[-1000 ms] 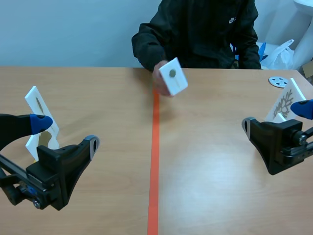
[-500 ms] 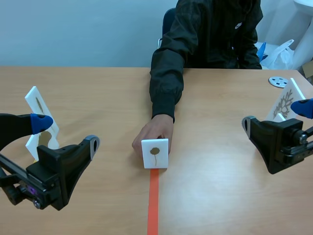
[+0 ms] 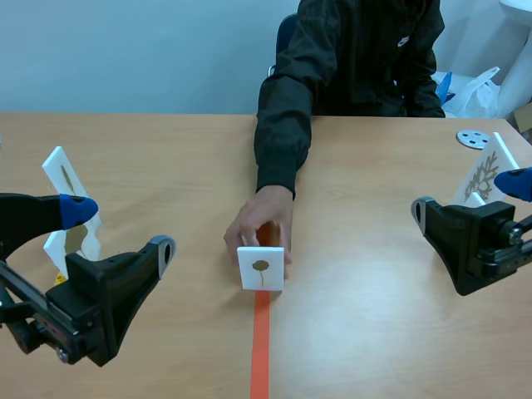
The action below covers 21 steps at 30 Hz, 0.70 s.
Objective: Sort the leaf by its shape. The table is split by an orange tape line. A compound leaf with several leaflets goes to the left side, a simple leaf with one blade goes to the right side. Return to the home posture when a red brick is placed on the table.
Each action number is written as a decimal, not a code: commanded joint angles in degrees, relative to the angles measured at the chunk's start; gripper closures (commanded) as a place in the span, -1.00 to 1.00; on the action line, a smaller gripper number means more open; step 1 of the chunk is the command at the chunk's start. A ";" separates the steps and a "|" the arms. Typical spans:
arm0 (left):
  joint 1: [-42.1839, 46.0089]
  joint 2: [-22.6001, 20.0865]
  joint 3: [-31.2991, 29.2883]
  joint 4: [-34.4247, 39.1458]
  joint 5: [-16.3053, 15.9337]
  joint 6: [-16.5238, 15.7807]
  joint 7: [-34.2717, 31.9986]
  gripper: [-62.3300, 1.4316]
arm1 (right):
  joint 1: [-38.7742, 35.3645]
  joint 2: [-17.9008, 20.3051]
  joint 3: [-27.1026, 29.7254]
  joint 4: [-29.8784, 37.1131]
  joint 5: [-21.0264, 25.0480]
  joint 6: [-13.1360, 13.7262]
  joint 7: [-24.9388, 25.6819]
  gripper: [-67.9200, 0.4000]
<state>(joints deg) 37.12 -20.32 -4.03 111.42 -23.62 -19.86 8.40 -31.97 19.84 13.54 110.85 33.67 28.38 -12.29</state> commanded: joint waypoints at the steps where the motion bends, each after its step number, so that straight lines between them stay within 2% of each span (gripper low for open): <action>1: -0.33 0.26 -0.04 0.66 0.33 -0.83 -0.76 -1.00 | 0.68 0.63 0.74 0.00 0.59 0.17 0.98 -1.00; 5: -0.33 0.26 -0.04 0.66 2.21 -2.95 -0.81 -1.00 | 0.68 0.63 0.74 0.00 0.59 0.17 0.98 -1.00; 10: -0.79 0.26 0.39 -0.28 2.25 -4.42 -0.85 -1.00 | 0.68 0.63 0.74 0.00 0.59 0.17 0.96 -1.00; 21: -7.96 0.28 5.75 -13.31 2.45 -5.66 -3.87 -1.00 | 0.68 0.63 0.74 0.00 0.59 0.13 0.59 -1.00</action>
<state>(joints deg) 29.91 -20.32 1.37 97.27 -20.64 -25.34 5.72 -31.97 19.84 13.54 110.85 33.67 28.36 -12.34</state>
